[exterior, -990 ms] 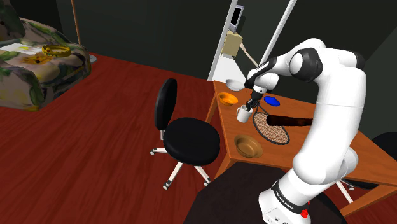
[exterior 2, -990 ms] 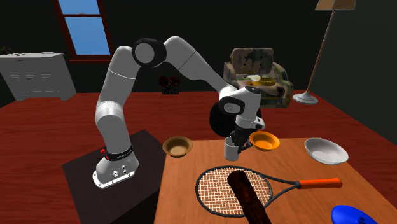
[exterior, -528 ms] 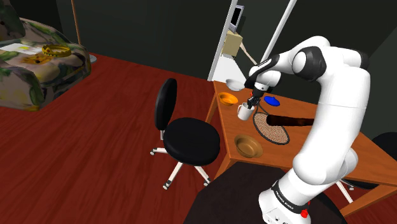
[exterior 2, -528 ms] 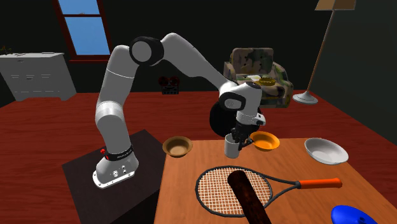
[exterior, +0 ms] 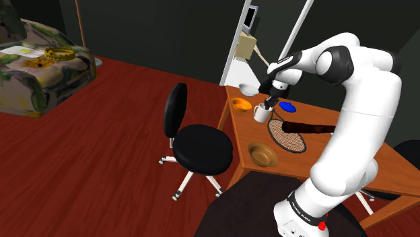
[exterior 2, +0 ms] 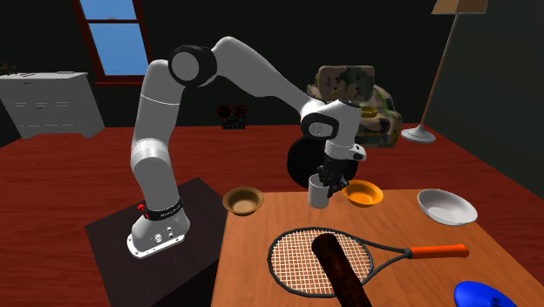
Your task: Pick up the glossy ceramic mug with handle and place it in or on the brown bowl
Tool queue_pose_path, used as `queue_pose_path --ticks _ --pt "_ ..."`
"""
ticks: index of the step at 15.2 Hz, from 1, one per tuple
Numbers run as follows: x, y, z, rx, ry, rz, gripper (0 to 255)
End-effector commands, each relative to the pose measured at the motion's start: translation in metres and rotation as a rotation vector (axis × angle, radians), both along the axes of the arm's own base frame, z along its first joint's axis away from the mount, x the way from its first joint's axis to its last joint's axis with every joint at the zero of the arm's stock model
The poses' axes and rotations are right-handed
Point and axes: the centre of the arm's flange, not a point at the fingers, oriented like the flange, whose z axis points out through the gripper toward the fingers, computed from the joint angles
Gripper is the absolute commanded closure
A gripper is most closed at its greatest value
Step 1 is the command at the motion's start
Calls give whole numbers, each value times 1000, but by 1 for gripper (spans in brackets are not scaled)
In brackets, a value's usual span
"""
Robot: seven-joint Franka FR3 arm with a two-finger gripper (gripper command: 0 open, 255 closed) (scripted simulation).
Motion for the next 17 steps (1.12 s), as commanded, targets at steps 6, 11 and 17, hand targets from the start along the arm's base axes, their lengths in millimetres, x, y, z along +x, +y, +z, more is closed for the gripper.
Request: queue_pose_path --ticks 6,11,17 --pt "0 -1 37 0 0 0 255" --pt "-8 10 59 0 0 0 255" --pt "-54 74 65 0 0 0 255"
